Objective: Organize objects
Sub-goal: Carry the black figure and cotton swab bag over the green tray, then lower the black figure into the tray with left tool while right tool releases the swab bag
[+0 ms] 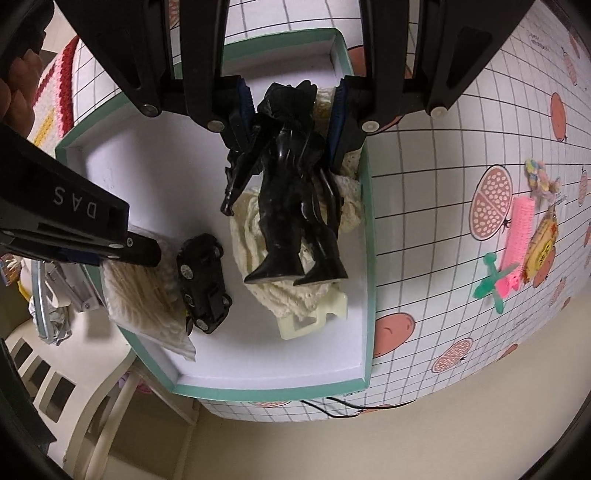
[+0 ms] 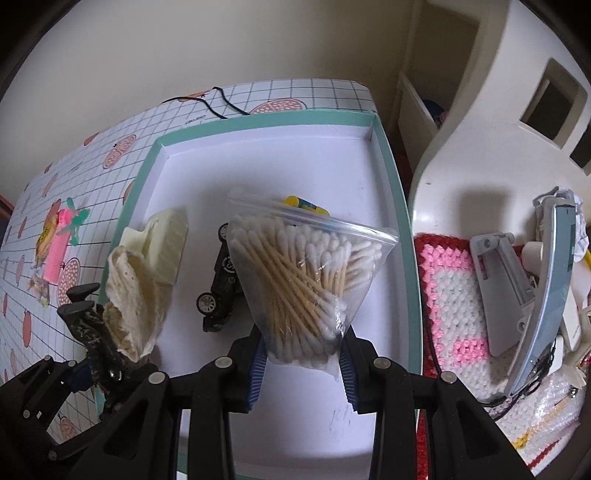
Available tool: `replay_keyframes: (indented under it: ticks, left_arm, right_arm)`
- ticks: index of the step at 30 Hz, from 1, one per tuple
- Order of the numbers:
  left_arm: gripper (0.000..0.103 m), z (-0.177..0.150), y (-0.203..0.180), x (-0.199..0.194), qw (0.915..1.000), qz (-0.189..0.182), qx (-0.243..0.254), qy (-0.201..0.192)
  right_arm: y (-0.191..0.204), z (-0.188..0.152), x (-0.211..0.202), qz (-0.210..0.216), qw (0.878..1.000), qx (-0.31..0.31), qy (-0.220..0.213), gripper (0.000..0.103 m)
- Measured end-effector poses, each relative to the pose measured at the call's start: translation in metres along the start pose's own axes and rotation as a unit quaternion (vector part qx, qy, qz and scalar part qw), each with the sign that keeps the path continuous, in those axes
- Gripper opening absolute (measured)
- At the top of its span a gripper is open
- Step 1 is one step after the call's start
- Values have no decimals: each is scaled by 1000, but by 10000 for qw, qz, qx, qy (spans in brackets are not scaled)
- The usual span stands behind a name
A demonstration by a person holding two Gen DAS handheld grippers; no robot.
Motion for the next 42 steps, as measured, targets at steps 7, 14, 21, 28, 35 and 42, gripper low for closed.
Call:
replay_keyframes:
  ticks: [7, 14, 21, 28, 35, 42]
  left_arm:
    - [35, -9, 13, -4, 9998, 20, -163, 68]
    - [36, -12, 10, -8, 9998, -35, -161, 106]
    - [45, -7, 5, -11, 9993, -270, -200, 179]
    - [50, 0, -3, -21, 9986, -480, -175, 157]
    - [53, 17, -4, -34, 9977, -654, -195, -50]
    - [53, 32, 12, -48, 9956, -727, -495, -335]
  right_arm:
    - [13, 0, 1, 20, 9999, -136, -7, 38]
    - [17, -3, 0, 15, 9998, -181, 5, 39]
    - [14, 2, -9, 102, 9998, -110, -94, 45]
    - [12, 13, -23, 184, 9993, -55, -312, 46]
    - [12, 21, -34, 226, 9987, -16, -454, 46]
    - [12, 28, -46, 267, 9975, 53, -651, 46]
Point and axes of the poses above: each gripper's, at about its wrist camera, not at the fingertips, and x roughly the way its jaws point, y to its left, z to its top, the point moved 10 cm from there along x, roughly the way its jaws point, and after that the axes turned 7 degrees about -y, right-handed, at the moved point
